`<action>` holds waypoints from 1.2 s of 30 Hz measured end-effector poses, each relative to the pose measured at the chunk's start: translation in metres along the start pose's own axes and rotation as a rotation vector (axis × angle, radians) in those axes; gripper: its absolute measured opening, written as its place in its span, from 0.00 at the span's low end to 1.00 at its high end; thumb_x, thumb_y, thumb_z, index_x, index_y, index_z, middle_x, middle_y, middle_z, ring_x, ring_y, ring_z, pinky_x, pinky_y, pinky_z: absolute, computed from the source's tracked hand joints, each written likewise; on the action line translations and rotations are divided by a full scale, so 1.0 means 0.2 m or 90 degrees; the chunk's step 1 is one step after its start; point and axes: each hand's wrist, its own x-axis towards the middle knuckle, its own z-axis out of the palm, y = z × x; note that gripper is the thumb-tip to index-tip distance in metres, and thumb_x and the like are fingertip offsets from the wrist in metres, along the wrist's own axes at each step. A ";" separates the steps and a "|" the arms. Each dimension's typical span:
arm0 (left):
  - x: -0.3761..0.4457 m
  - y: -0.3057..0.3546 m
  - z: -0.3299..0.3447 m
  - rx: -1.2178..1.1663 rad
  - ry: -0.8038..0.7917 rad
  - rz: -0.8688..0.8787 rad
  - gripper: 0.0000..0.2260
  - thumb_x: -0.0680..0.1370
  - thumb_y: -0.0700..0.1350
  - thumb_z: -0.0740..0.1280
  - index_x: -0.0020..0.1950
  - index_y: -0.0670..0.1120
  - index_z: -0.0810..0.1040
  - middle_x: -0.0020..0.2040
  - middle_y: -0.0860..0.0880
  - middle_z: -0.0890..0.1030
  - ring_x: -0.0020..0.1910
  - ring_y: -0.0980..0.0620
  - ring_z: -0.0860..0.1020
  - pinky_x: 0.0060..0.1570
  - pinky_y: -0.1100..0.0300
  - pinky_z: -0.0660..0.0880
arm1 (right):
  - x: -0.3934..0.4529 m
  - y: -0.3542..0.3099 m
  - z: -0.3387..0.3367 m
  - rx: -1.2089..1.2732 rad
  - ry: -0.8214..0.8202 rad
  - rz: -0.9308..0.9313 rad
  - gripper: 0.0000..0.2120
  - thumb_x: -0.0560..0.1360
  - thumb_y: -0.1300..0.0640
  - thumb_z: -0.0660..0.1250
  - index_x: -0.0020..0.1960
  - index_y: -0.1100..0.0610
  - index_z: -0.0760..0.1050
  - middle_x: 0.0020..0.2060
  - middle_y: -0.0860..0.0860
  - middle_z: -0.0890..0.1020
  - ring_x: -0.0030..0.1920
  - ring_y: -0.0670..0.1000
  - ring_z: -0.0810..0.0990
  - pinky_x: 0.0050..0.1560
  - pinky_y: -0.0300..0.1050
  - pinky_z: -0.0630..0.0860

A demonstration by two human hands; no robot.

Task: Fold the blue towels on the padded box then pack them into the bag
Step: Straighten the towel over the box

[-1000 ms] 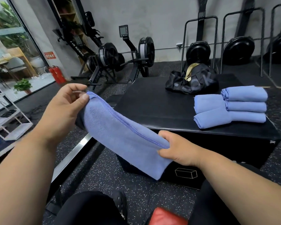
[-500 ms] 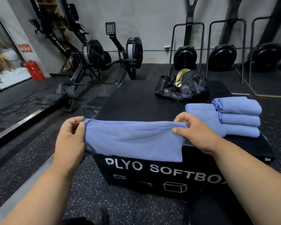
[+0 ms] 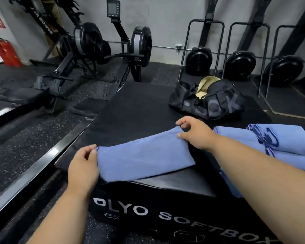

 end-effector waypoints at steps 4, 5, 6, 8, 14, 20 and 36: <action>0.09 -0.06 0.04 0.139 -0.010 0.027 0.11 0.84 0.52 0.64 0.63 0.53 0.81 0.56 0.56 0.82 0.57 0.52 0.79 0.56 0.54 0.71 | 0.14 0.13 0.17 -0.073 0.029 0.061 0.13 0.75 0.49 0.76 0.58 0.48 0.80 0.51 0.47 0.80 0.51 0.49 0.81 0.50 0.42 0.71; 0.13 -0.07 0.03 0.182 -0.033 0.034 0.12 0.83 0.55 0.64 0.63 0.54 0.81 0.57 0.56 0.82 0.57 0.52 0.79 0.56 0.53 0.71 | 0.15 0.15 0.19 -0.067 0.031 0.078 0.09 0.75 0.48 0.76 0.54 0.48 0.81 0.46 0.46 0.82 0.47 0.49 0.82 0.47 0.43 0.72; 0.16 -0.07 0.02 0.227 -0.060 0.040 0.13 0.82 0.57 0.65 0.63 0.54 0.81 0.58 0.57 0.82 0.58 0.51 0.80 0.57 0.52 0.73 | 0.15 0.16 0.21 -0.064 0.028 0.089 0.07 0.75 0.48 0.76 0.50 0.48 0.82 0.43 0.46 0.84 0.44 0.49 0.82 0.45 0.43 0.73; 0.21 -0.06 -0.02 0.289 -0.105 0.050 0.15 0.79 0.60 0.68 0.62 0.56 0.83 0.57 0.60 0.83 0.57 0.53 0.82 0.54 0.52 0.76 | 0.16 0.18 0.23 -0.049 0.026 0.105 0.05 0.75 0.48 0.76 0.46 0.48 0.83 0.39 0.47 0.85 0.40 0.47 0.83 0.43 0.43 0.75; 0.24 -0.06 -0.05 0.346 -0.136 0.155 0.02 0.77 0.53 0.73 0.44 0.59 0.83 0.47 0.60 0.80 0.43 0.62 0.79 0.41 0.58 0.73 | 0.16 0.18 0.25 0.045 0.058 0.139 0.03 0.73 0.54 0.80 0.44 0.50 0.86 0.34 0.45 0.85 0.35 0.43 0.81 0.42 0.41 0.76; 0.23 -0.11 -0.09 0.342 -0.107 0.207 0.04 0.79 0.50 0.72 0.45 0.59 0.83 0.48 0.59 0.77 0.44 0.60 0.78 0.46 0.57 0.71 | 0.15 0.16 0.28 -0.089 0.111 0.116 0.03 0.74 0.50 0.78 0.45 0.46 0.84 0.37 0.44 0.85 0.40 0.45 0.82 0.41 0.40 0.73; 0.24 -0.16 -0.09 0.357 -0.116 0.260 0.09 0.81 0.50 0.70 0.60 0.59 0.85 0.51 0.61 0.76 0.47 0.57 0.78 0.44 0.58 0.72 | 0.13 0.17 0.26 0.040 0.073 0.155 0.05 0.73 0.52 0.79 0.41 0.52 0.86 0.36 0.47 0.86 0.38 0.47 0.81 0.45 0.44 0.78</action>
